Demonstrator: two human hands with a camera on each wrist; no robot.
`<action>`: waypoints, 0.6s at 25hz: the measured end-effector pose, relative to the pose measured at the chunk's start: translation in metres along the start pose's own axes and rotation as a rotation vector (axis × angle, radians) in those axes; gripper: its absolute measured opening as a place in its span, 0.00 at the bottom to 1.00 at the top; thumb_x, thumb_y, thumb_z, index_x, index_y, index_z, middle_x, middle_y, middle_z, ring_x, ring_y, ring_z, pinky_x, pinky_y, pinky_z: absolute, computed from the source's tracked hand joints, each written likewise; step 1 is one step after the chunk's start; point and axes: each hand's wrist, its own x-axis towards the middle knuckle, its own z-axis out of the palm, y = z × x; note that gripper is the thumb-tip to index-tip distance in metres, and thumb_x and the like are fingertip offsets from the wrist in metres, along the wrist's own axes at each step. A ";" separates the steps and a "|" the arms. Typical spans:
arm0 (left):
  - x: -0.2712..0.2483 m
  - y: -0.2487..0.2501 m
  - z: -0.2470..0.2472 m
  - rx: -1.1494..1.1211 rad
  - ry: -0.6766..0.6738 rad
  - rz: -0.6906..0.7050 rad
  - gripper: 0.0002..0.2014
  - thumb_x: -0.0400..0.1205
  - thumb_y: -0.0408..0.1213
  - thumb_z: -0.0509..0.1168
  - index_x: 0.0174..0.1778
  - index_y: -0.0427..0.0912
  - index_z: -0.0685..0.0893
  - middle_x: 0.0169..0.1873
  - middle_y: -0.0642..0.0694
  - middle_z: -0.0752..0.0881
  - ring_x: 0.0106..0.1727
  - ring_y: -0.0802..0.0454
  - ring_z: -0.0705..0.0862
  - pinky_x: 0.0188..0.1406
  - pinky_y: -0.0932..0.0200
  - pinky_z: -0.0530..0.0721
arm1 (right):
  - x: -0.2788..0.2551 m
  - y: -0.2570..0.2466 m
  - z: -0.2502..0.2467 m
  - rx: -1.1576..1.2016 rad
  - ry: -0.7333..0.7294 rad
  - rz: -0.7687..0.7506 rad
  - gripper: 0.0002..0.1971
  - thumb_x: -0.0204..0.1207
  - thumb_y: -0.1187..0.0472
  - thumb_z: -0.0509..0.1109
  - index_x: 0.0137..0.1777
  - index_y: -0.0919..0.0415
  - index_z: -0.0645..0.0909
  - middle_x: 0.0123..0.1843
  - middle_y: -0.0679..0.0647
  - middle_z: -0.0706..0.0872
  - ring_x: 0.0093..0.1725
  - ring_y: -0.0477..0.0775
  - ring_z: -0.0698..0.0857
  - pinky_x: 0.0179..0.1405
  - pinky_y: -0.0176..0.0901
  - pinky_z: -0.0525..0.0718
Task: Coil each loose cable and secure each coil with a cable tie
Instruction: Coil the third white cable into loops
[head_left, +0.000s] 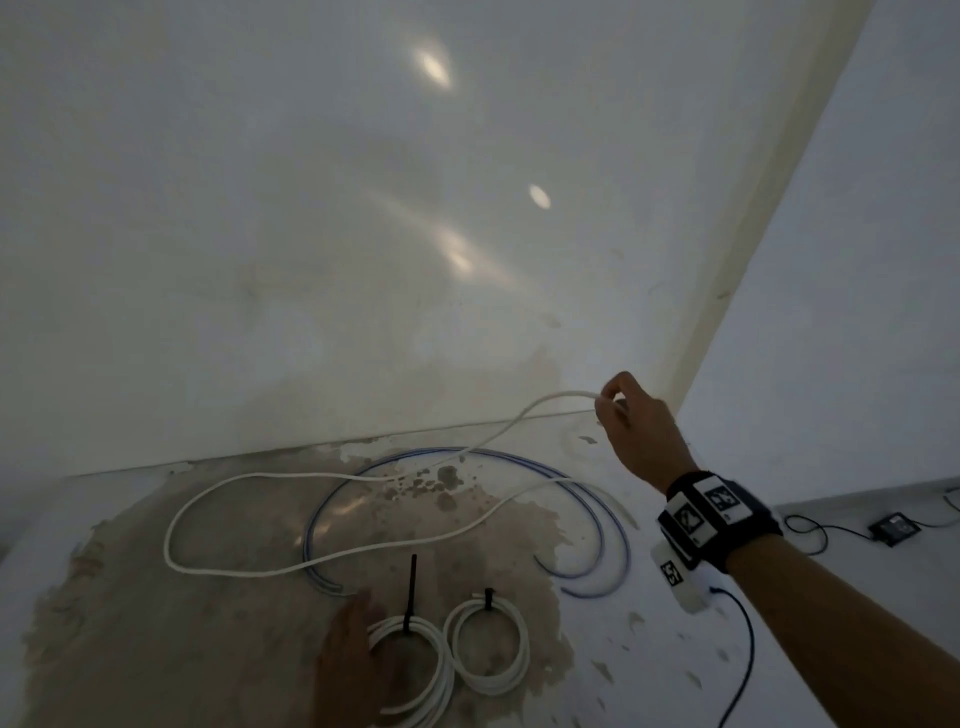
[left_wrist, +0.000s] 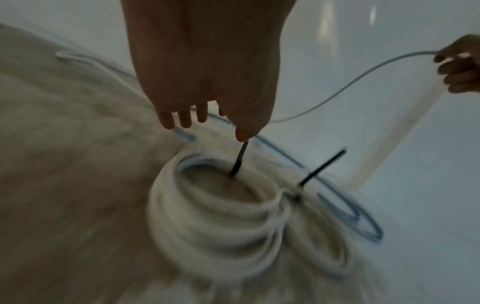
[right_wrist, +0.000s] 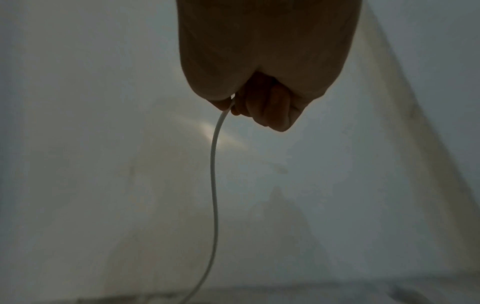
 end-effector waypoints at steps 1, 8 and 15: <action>0.012 0.017 -0.018 -0.045 0.101 0.053 0.32 0.73 0.53 0.62 0.76 0.57 0.70 0.66 0.33 0.82 0.58 0.34 0.87 0.52 0.45 0.86 | 0.007 -0.020 -0.004 0.040 -0.005 -0.057 0.06 0.85 0.59 0.63 0.46 0.58 0.72 0.23 0.54 0.79 0.23 0.57 0.77 0.24 0.50 0.73; 0.118 0.197 -0.140 -0.101 0.183 0.490 0.38 0.84 0.57 0.60 0.86 0.47 0.51 0.82 0.56 0.58 0.80 0.63 0.56 0.78 0.61 0.52 | 0.006 -0.126 -0.033 0.337 0.061 -0.243 0.06 0.85 0.65 0.62 0.45 0.64 0.73 0.22 0.46 0.63 0.22 0.44 0.60 0.21 0.33 0.61; 0.112 0.187 -0.179 -0.220 0.175 0.478 0.17 0.89 0.52 0.49 0.40 0.49 0.74 0.25 0.50 0.77 0.23 0.57 0.74 0.28 0.57 0.71 | 0.007 -0.094 -0.064 0.332 0.342 -0.102 0.08 0.87 0.61 0.61 0.47 0.63 0.74 0.27 0.58 0.71 0.23 0.46 0.66 0.21 0.35 0.65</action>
